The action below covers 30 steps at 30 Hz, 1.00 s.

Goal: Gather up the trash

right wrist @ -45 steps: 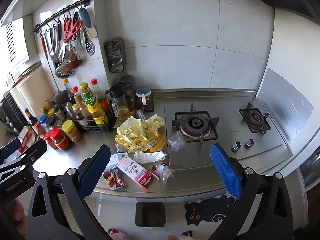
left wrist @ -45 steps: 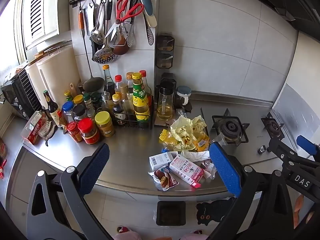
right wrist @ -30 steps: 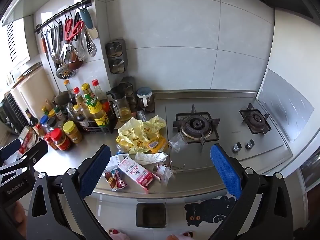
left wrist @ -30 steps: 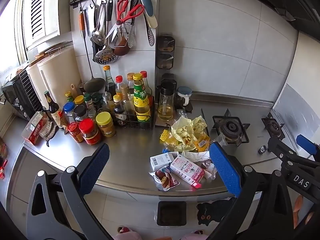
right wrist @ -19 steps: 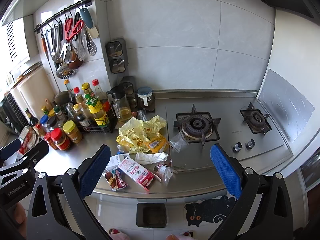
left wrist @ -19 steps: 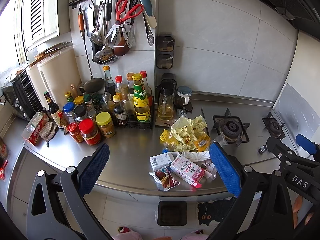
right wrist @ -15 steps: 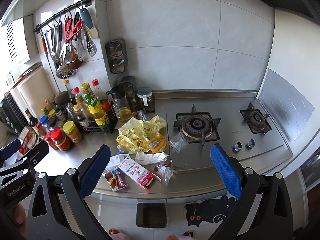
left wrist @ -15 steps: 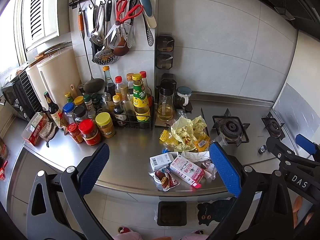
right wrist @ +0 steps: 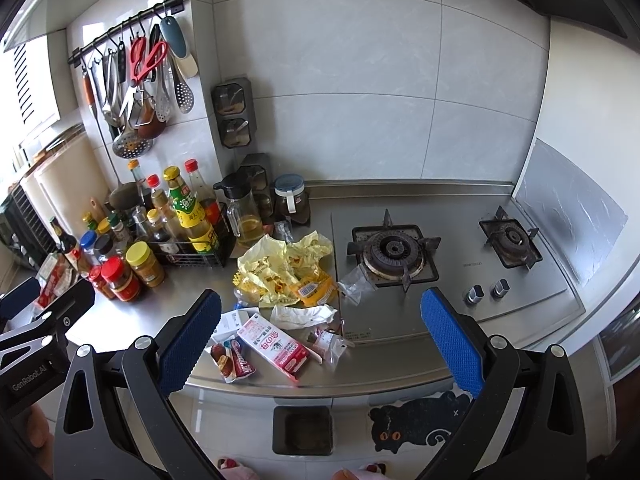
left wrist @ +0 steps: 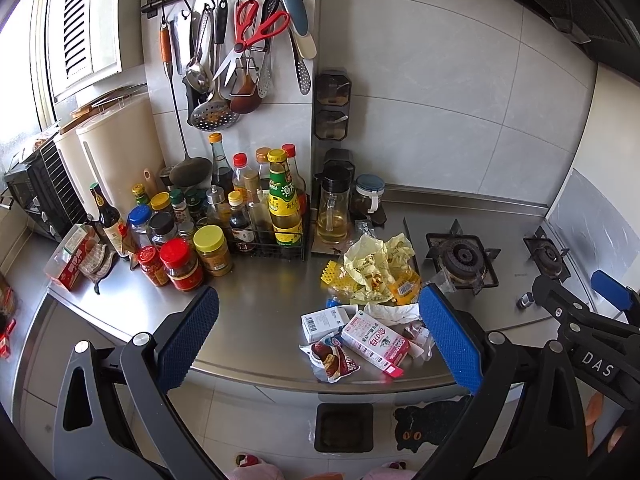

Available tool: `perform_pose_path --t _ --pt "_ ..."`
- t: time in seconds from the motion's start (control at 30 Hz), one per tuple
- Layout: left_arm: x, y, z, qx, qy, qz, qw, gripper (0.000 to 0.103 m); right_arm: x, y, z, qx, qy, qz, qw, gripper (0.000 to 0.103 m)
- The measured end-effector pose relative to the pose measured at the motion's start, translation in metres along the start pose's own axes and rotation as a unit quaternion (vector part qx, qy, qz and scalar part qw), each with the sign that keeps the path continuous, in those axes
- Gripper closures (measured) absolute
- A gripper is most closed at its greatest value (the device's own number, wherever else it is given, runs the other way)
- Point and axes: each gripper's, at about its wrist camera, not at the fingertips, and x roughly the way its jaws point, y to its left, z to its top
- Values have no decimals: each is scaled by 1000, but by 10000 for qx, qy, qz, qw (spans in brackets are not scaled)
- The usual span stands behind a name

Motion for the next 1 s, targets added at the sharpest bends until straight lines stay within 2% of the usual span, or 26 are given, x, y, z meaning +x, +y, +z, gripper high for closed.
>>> perform_pose_path --t 1.0 --pt "-9 7 -6 -41 -64 23 10000 8 1 1 1 3 7 10 10000 3"
